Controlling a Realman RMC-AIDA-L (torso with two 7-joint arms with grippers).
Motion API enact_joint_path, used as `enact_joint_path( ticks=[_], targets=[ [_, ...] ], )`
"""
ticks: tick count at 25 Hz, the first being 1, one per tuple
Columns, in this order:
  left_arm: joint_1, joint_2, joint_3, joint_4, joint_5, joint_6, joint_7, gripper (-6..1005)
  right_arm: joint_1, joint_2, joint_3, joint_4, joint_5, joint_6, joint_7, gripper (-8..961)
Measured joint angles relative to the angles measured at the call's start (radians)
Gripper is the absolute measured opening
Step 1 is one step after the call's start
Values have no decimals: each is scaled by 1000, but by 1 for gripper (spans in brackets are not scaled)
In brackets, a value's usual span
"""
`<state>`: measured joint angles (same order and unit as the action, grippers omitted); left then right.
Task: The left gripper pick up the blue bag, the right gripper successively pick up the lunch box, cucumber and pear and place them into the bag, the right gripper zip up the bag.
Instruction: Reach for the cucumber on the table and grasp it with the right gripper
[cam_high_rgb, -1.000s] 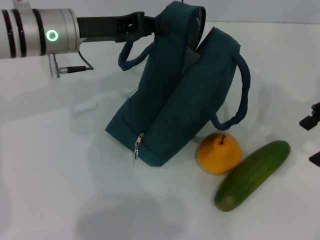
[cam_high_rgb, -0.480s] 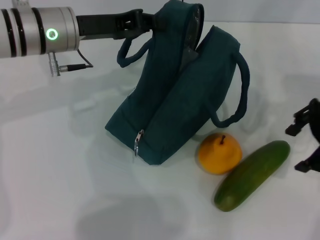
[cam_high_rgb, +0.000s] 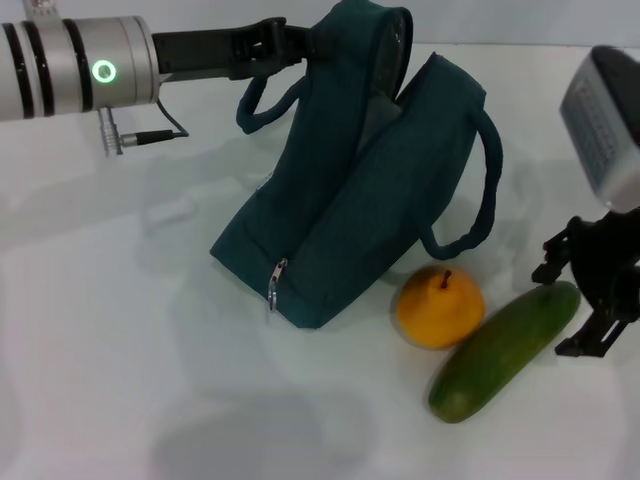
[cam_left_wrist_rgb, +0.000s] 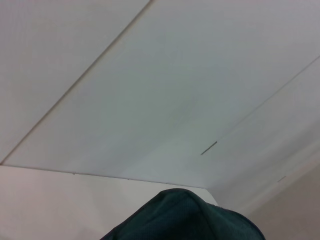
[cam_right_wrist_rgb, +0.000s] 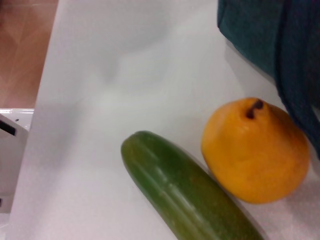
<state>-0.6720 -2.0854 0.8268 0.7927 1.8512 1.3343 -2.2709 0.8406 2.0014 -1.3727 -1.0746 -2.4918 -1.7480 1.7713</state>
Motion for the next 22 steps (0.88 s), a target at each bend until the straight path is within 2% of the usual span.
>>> enact_joint_path(
  ticks=[3, 9, 22],
  targets=[
    [-4, 0, 0, -1, -1, 2, 0, 58, 3, 9, -32, -1, -1, 9, 0, 843],
    [-6, 1, 0, -4, -1, 5, 1, 58, 4, 12, -123, 0, -1, 56, 5, 836],
    [-6, 2, 0, -4, -1, 8, 1, 58, 4, 22, -195, 1, 4, 75, 32, 823]
  ],
)
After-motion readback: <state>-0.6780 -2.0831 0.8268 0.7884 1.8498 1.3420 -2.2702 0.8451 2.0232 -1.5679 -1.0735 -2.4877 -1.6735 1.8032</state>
